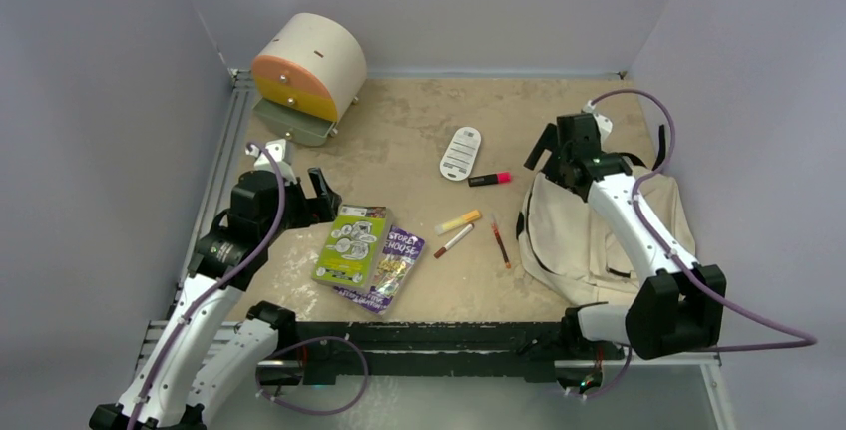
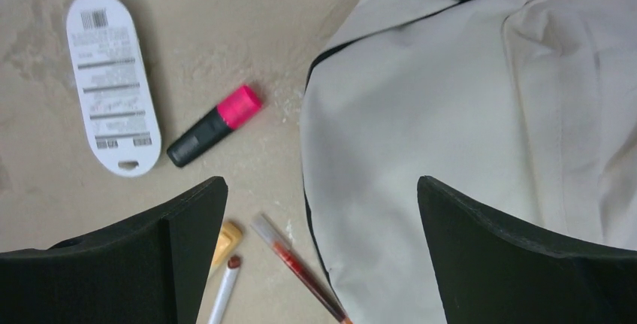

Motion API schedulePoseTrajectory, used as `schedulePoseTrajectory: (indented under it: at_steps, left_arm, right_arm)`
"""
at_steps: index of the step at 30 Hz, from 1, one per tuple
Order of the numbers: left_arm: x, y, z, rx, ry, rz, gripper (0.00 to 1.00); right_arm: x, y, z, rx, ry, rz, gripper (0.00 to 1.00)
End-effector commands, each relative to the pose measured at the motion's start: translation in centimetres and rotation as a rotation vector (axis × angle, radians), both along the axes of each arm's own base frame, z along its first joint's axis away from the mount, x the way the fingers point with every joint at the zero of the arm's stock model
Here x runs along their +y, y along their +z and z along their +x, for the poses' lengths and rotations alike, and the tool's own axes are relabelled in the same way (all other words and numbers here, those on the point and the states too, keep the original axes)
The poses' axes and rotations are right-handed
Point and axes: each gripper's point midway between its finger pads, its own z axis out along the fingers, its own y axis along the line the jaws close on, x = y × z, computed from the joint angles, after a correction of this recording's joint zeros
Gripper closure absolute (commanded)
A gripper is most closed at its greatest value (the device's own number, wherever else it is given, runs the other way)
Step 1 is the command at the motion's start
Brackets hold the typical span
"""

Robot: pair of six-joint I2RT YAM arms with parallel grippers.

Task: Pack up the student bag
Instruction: Pick up the student bag at the center of the board.

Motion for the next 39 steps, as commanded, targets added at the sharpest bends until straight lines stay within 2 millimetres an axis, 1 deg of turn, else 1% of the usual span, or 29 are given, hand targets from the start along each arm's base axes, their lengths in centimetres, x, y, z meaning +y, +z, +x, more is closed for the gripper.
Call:
schedulePoseTrajectory:
  at_steps: [1, 4, 6, 8, 13, 16, 18, 20, 23, 26, 27, 28, 30, 31, 34, 36, 39]
  left_arm:
    - [-0.4, 0.9, 0.5, -0.042, -0.006, -0.022, 0.09]
    - [-0.6, 0.9, 0.5, -0.037, -0.017, -0.024, 0.09]
    - [-0.6, 0.9, 0.5, -0.041, -0.018, -0.023, 0.09]
    - [-0.6, 1.0, 0.5, -0.043, -0.016, -0.023, 0.09]
    - [-0.8, 1.0, 0.5, -0.047, -0.033, -0.026, 0.09]
    - [-0.9, 0.9, 0.5, -0.046, -0.039, -0.024, 0.09]
    - [-1.0, 0.9, 0.5, -0.040, -0.041, -0.025, 0.09]
    - [-1.1, 0.9, 0.5, -0.042, -0.045, -0.026, 0.09]
    - [-1.1, 0.8, 0.6, -0.042, -0.045, -0.025, 0.09]
    - [-1.1, 0.6, 0.7, -0.031, -0.048, -0.023, 0.09]
    - [-1.2, 0.6, 0.6, -0.030, -0.052, -0.023, 0.09]
    - [-1.2, 0.6, 0.6, -0.030, -0.052, -0.023, 0.09]
    - [-1.2, 0.5, 0.7, -0.029, -0.050, -0.021, 0.09]
    - [-1.2, 0.4, 0.7, -0.026, -0.050, -0.020, 0.09]
    - [-1.3, 0.4, 0.7, -0.020, -0.053, -0.021, 0.10]
    - [-1.3, 0.4, 0.7, -0.020, -0.054, -0.021, 0.10]
    - [-1.0, 0.1, 0.9, -0.013, -0.033, -0.015, 0.11]
  right_arm:
    - [2.7, -0.9, -1.8, 0.046, 0.087, 0.060, 0.01]
    - [3.9, -2.4, -2.4, 0.091, 0.103, 0.044, 0.01]
    - [4.1, -3.8, -3.0, 0.154, 0.100, 0.015, 0.01]
    - [4.2, -4.6, -3.4, 0.191, 0.098, -0.025, 0.03]
    - [4.3, -5.8, -3.2, 0.234, 0.098, -0.107, 0.10]
    - [3.4, -6.9, -3.3, 0.291, 0.068, -0.197, 0.13]
    - [3.1, -7.3, -3.3, 0.312, 0.053, -0.252, 0.16]
    - [3.1, -7.5, -3.4, 0.332, 0.053, -0.286, 0.21]
    - [3.3, -8.6, -4.1, 0.384, 0.068, -0.326, 0.28]
    - [3.5, -9.3, -4.4, 0.397, 0.077, -0.340, 0.40]
    - [3.6, -9.3, -4.3, 0.389, 0.074, -0.336, 0.41]
    - [3.7, -9.1, -4.1, 0.376, 0.067, -0.329, 0.44]
    - [3.9, -8.2, -3.6, 0.333, 0.057, -0.311, 0.55]
    - [4.2, -7.5, -3.2, 0.305, 0.057, -0.291, 0.63]
    - [5.3, -5.3, -2.0, 0.189, 0.074, -0.211, 0.99]
    - [5.8, -3.4, -1.2, 0.109, 0.063, -0.166, 1.00]
    - [5.5, 0.1, -0.5, 0.002, 0.028, -0.137, 1.00]
